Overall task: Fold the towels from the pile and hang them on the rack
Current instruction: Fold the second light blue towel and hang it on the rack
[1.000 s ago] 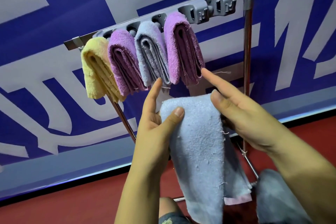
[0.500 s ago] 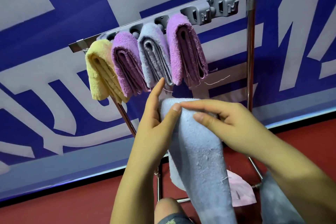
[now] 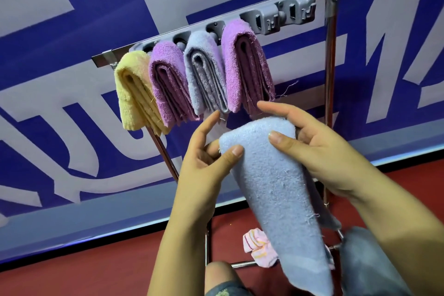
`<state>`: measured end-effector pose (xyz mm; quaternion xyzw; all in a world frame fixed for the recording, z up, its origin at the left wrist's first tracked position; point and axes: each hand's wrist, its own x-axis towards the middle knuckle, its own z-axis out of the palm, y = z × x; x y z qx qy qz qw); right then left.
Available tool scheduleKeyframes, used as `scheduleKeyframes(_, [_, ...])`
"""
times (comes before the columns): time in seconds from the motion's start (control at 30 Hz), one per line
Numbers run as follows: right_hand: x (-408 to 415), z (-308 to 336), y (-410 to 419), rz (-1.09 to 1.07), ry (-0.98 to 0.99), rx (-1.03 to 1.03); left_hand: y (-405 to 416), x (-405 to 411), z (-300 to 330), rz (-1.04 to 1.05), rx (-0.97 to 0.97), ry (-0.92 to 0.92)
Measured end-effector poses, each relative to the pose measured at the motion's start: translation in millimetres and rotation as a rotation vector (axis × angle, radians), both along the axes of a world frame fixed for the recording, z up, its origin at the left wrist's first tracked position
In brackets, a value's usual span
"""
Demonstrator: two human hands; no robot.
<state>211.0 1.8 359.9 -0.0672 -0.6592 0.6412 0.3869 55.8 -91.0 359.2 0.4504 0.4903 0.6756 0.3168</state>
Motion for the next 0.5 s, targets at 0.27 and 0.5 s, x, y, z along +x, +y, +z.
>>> scheduleKeyframes(0.27, [8,3,11,-0.218,-0.108,0.223,8,18,1,0.100,0.133,0.094])
scheduleKeyframes(0.5, [1,2,6,-0.335,0.056,0.154,6,17,4,0.197,0.222,0.131])
